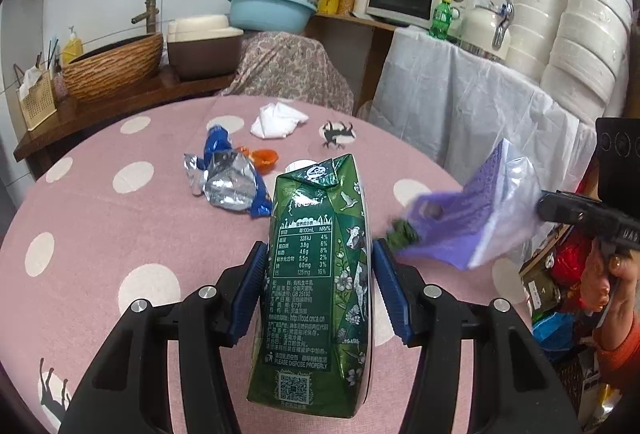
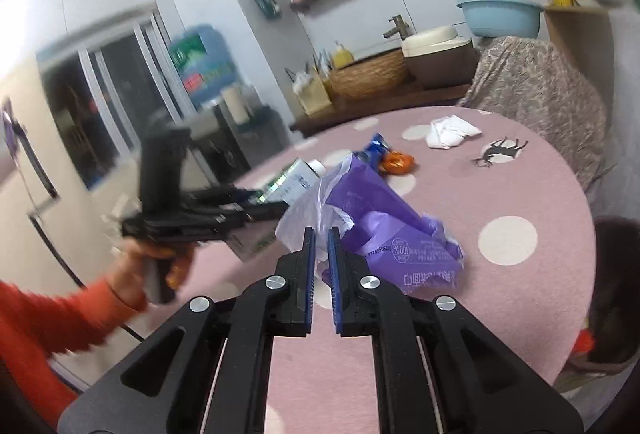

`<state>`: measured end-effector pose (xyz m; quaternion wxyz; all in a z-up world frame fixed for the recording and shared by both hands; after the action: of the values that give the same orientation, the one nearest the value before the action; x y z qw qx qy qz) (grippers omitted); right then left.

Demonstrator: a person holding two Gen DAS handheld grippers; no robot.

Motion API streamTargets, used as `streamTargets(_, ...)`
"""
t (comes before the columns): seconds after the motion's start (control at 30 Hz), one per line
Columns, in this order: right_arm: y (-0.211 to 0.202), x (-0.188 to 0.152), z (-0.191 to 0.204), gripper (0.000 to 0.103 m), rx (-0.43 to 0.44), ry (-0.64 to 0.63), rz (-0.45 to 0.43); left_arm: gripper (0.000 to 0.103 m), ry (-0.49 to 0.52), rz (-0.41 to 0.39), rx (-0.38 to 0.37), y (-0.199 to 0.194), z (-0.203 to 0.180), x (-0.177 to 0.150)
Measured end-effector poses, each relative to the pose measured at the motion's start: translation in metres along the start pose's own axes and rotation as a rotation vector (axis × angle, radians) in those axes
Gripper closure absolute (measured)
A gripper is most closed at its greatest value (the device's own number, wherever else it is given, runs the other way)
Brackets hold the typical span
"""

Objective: Collect trash
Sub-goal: 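Grasp the purple plastic bag with the right gripper while the left holds the carton, then carry the purple bag over the bin and open the right gripper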

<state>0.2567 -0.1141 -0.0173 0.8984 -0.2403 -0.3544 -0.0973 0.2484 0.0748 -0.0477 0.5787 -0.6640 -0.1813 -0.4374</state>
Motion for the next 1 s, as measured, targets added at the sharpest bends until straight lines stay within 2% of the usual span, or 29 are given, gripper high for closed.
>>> streamTargets(0.1,-0.016,0.016,0.01,0.095,0.085,0.041,-0.016,0.049,-0.002,-0.021,0.016,-0.01,0.004,0.008)
streamTargets(0.27,-0.028,0.035,0.024,0.095,0.058,-0.021,-0.036,0.049,0.003,-0.024,0.028,-0.015,0.001,0.013)
streamTargets(0.37,-0.032,0.043,0.023,0.095,0.006,-0.063,-0.055,0.049,0.016,-0.021,0.018,-0.011,-0.006,0.015)
streamTargets(0.47,-0.04,0.049,0.01,0.096,-0.07,-0.081,-0.09,0.049,0.04,-0.023,-0.007,-0.006,-0.019,0.02)
streamTargets(0.67,-0.069,0.06,-0.032,0.095,-0.194,-0.037,-0.173,0.049,0.065,-0.03,-0.083,0.021,-0.05,0.037)
streamTargets(0.83,-0.103,0.068,-0.095,0.095,-0.407,-0.013,-0.251,0.049,0.097,-0.03,-0.143,0.053,-0.083,0.058)
streamTargets(1.0,-0.114,0.067,-0.174,0.095,-0.581,0.05,-0.243,0.049,0.141,-0.028,-0.195,0.083,-0.122,0.085)
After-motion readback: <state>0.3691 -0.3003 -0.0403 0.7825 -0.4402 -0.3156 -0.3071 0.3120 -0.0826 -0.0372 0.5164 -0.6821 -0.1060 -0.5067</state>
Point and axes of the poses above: each gripper's, at about its wrist camera, not at the fingertips, and y roughly the way its jaws point, z to its left, x to its top, the point moved 7 cm from there along y, roughly the way its jaws point, and after that the axes turned 14 degrees about y, right-handed, at the moved point
